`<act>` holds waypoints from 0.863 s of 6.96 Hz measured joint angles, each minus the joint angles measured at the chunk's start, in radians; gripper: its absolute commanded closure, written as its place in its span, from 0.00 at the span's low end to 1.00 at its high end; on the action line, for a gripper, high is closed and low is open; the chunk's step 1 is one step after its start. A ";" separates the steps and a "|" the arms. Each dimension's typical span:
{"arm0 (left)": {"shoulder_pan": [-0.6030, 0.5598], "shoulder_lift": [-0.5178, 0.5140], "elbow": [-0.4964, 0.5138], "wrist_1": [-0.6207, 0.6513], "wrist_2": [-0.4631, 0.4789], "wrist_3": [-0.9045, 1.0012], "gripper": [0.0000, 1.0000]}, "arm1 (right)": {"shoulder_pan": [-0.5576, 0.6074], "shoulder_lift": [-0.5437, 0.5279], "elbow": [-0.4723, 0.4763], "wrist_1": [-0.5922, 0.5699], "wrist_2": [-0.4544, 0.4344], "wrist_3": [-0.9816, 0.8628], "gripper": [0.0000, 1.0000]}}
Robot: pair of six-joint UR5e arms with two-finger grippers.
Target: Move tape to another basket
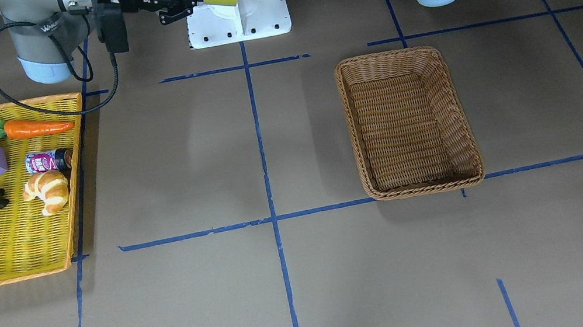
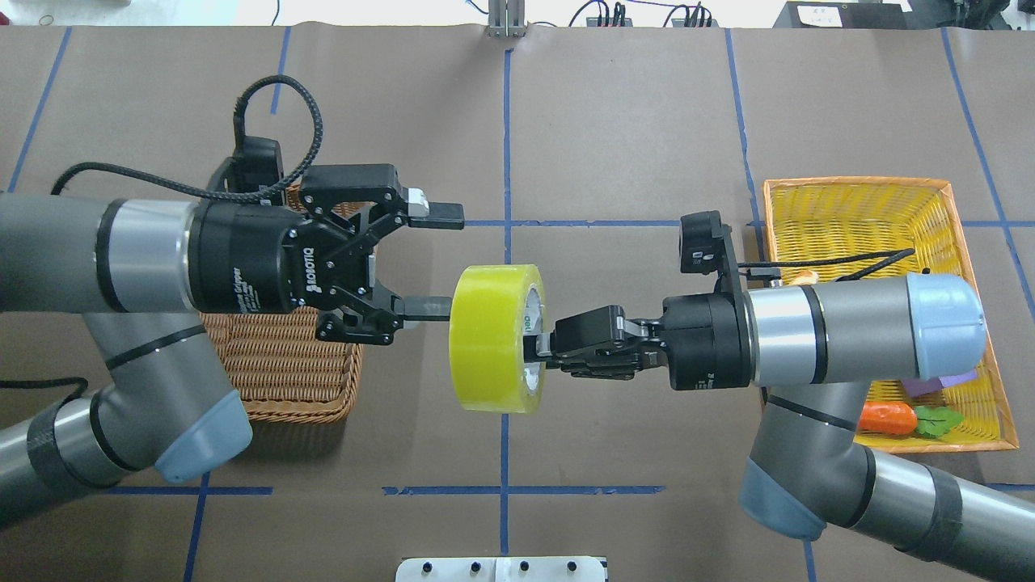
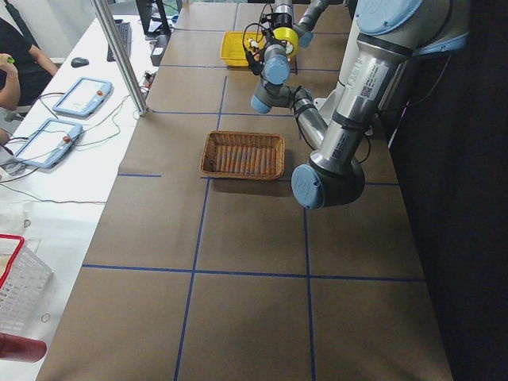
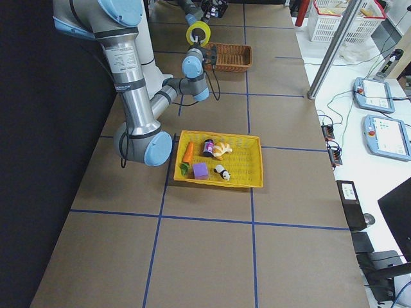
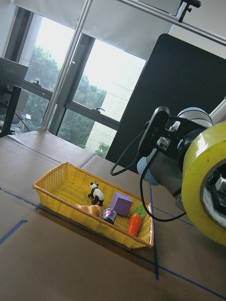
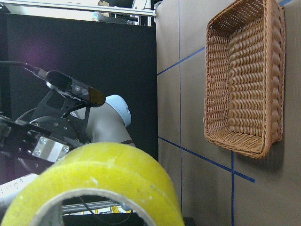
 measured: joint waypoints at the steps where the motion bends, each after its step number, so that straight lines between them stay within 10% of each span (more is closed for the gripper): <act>1: 0.020 -0.003 -0.001 0.000 0.021 0.000 0.00 | -0.013 0.002 0.000 0.000 -0.011 -0.001 1.00; 6: 0.072 -0.017 -0.006 0.006 0.055 0.001 0.07 | -0.035 0.004 0.000 -0.001 -0.040 -0.003 0.99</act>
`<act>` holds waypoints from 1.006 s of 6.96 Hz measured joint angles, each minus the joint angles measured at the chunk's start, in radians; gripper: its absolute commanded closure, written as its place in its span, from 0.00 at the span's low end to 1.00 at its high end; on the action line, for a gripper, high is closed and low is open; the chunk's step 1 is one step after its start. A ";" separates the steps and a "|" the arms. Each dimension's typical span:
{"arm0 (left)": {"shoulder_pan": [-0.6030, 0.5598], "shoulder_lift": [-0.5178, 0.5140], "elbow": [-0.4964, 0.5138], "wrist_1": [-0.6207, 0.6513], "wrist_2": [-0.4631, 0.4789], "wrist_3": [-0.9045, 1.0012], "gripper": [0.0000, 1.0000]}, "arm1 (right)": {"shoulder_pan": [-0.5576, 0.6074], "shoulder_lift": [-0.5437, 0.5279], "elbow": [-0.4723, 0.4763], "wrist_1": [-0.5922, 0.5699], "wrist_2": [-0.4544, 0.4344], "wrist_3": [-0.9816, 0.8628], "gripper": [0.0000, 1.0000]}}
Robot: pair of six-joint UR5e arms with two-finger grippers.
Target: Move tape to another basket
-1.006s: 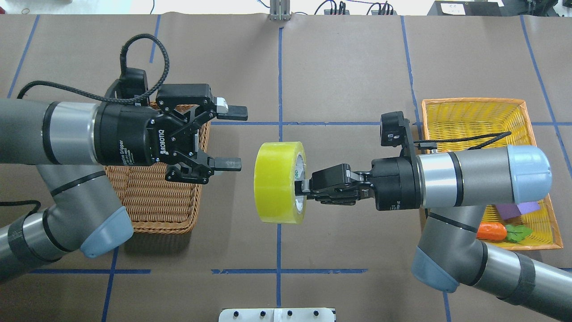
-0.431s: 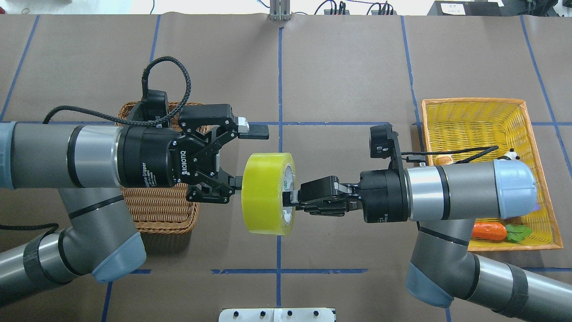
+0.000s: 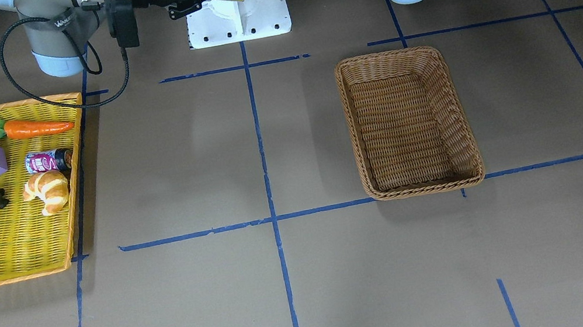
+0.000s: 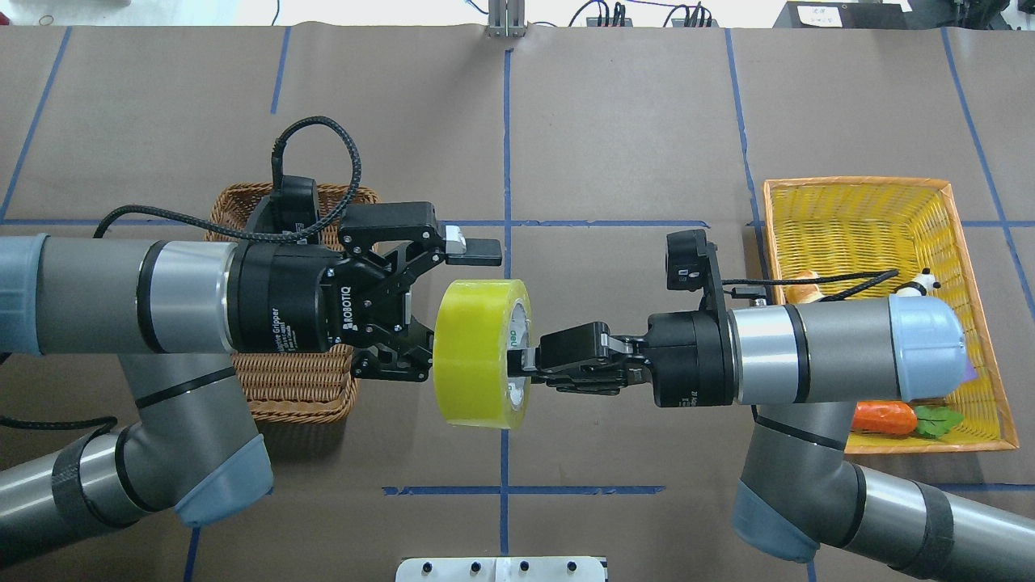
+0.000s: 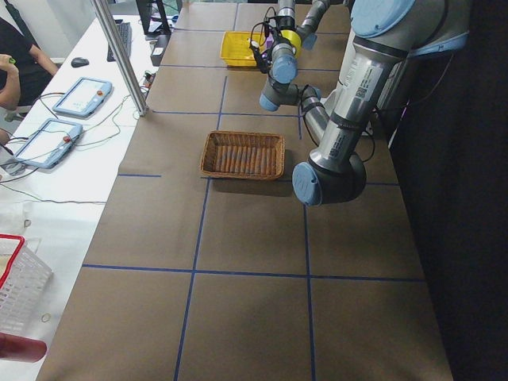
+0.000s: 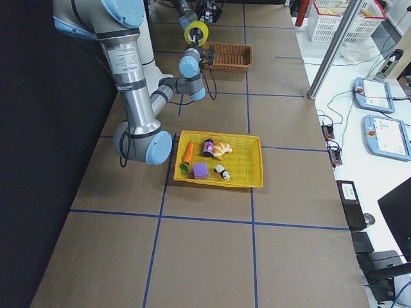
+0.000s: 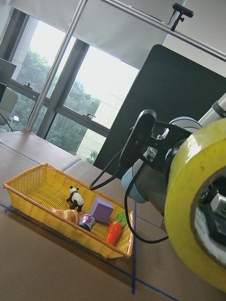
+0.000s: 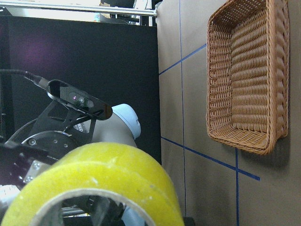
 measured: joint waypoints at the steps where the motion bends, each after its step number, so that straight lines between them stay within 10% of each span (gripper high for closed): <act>1: 0.004 -0.001 0.000 0.002 0.005 0.001 0.14 | -0.001 0.000 0.000 0.001 0.000 0.000 0.98; 2: 0.005 -0.001 0.001 0.003 0.007 0.000 0.35 | -0.001 0.000 0.001 0.001 0.000 0.000 0.85; 3: 0.007 -0.001 0.001 0.004 0.008 0.000 0.60 | 0.000 0.000 0.002 0.002 0.000 0.000 0.25; 4: 0.007 0.000 0.001 0.006 0.008 -0.001 0.87 | 0.000 0.000 0.002 0.004 -0.001 0.000 0.01; 7: 0.008 0.004 -0.001 0.008 0.007 -0.045 0.99 | 0.001 -0.002 0.004 0.009 -0.003 0.003 0.00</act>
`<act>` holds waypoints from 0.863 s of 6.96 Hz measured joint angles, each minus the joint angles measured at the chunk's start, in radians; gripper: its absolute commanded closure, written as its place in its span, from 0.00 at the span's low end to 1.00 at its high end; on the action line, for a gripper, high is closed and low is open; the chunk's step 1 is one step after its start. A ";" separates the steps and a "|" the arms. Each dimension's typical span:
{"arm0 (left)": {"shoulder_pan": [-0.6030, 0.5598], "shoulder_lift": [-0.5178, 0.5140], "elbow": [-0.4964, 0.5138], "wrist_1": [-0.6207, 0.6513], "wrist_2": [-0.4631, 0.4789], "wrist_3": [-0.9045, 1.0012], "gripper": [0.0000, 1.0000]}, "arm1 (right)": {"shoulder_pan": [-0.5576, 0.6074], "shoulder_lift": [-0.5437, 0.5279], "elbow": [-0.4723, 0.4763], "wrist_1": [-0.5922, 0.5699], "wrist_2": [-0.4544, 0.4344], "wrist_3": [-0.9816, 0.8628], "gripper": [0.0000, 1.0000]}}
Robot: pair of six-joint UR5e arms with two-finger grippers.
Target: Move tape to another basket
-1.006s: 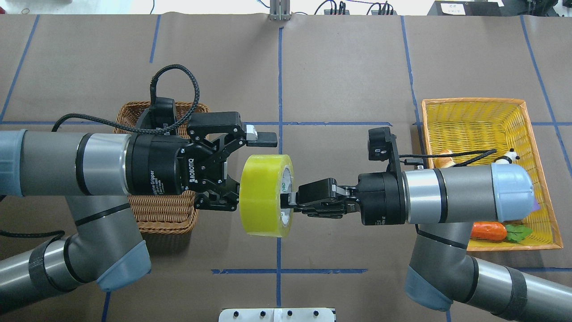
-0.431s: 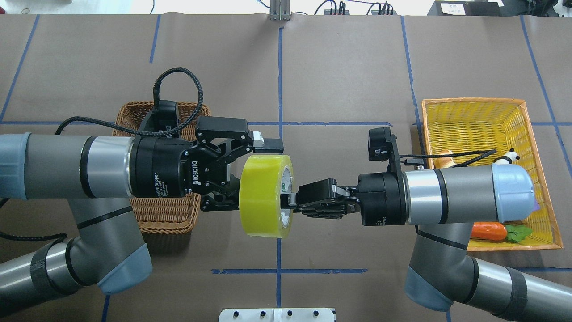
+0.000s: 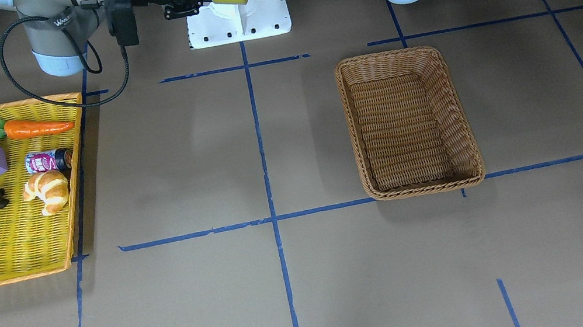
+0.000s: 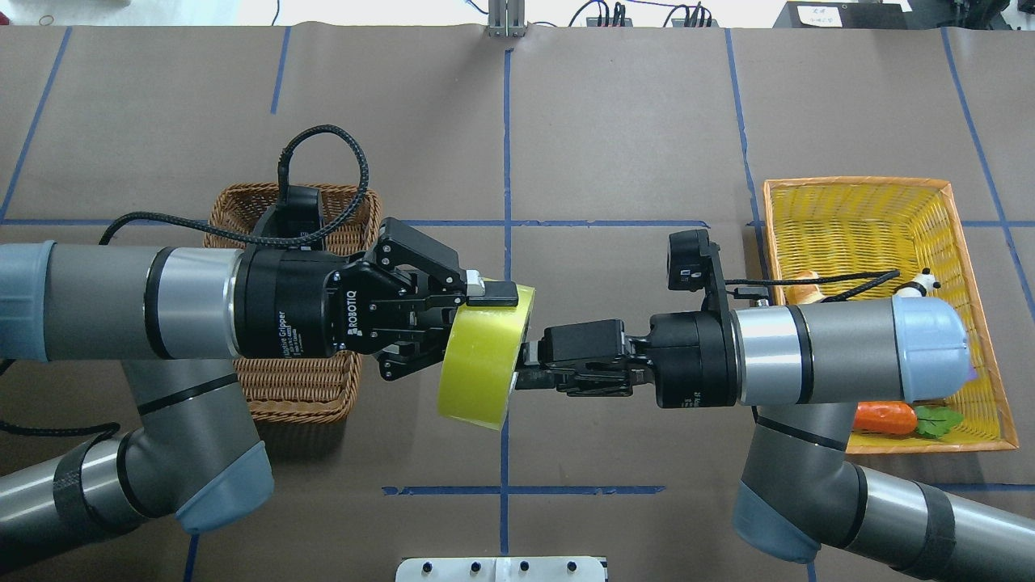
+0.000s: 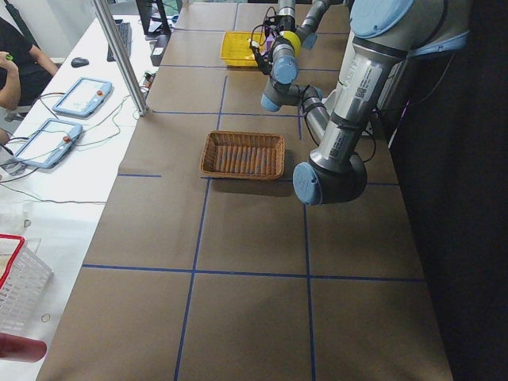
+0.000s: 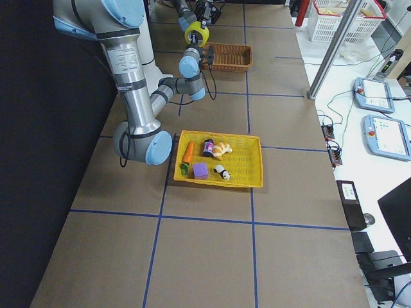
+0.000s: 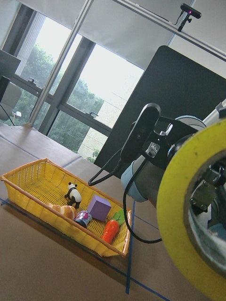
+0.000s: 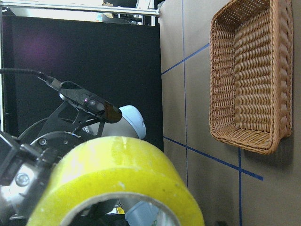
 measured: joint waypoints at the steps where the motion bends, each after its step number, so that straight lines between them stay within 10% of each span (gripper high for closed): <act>1: 0.000 0.000 -0.001 0.000 0.000 -0.004 0.99 | 0.000 -0.001 0.001 0.000 -0.005 0.002 0.00; 6: -0.107 0.022 -0.008 0.000 -0.039 -0.005 0.99 | 0.007 -0.012 0.005 0.019 -0.013 0.007 0.00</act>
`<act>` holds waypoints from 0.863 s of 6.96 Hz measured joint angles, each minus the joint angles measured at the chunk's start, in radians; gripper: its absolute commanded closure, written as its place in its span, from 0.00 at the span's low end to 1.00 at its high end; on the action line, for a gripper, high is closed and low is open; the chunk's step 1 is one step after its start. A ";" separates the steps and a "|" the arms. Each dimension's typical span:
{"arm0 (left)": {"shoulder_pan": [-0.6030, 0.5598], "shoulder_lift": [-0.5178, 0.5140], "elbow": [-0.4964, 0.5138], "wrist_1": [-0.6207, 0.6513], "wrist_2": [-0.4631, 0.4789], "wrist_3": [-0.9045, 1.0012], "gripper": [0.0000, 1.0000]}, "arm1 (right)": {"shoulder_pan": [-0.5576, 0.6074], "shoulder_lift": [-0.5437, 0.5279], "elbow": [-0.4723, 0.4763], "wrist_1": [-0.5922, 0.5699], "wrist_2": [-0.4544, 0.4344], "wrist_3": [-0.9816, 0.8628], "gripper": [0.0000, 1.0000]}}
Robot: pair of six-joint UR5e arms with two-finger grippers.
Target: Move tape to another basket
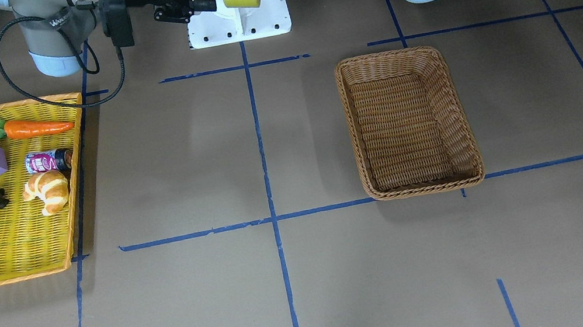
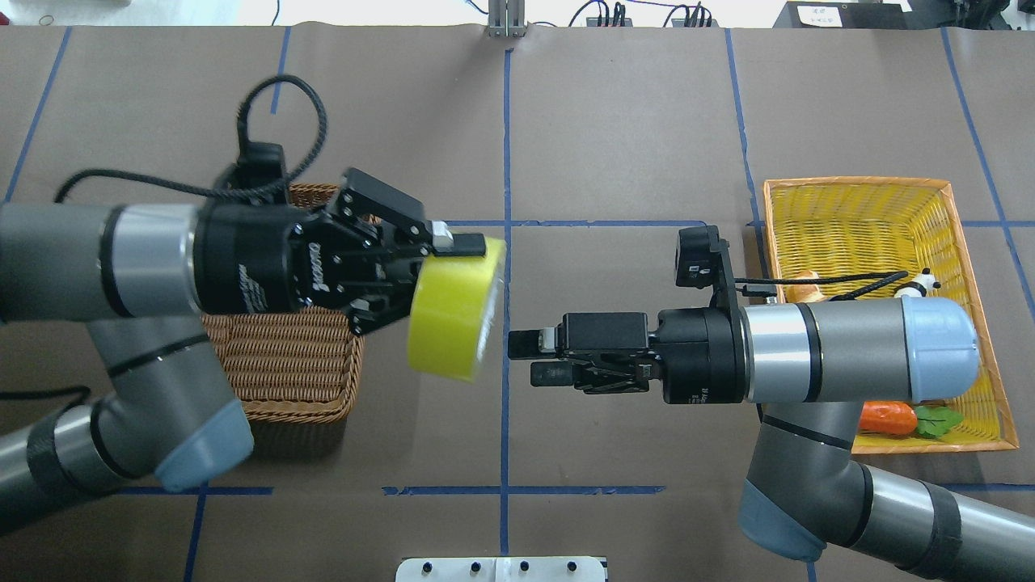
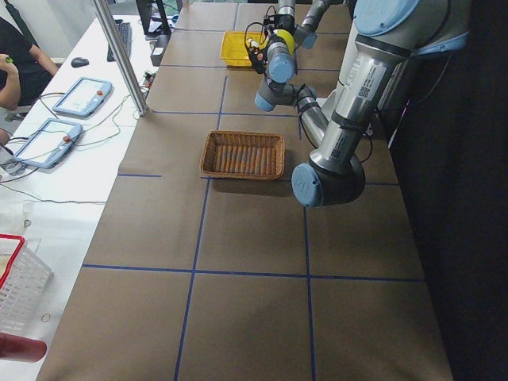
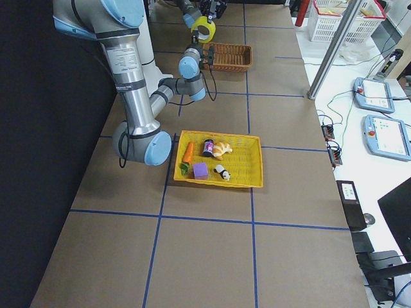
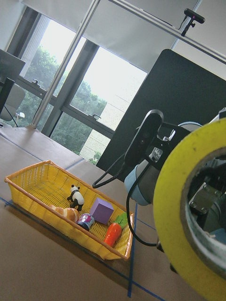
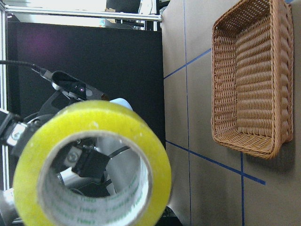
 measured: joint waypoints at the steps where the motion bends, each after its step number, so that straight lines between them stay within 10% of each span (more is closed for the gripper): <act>1: -0.043 0.021 0.001 0.000 -0.028 0.002 0.99 | 0.003 -0.006 0.000 0.014 -0.001 0.001 0.00; 6: -0.219 0.050 0.072 0.151 -0.234 0.145 1.00 | 0.124 -0.075 -0.005 -0.052 0.040 -0.017 0.00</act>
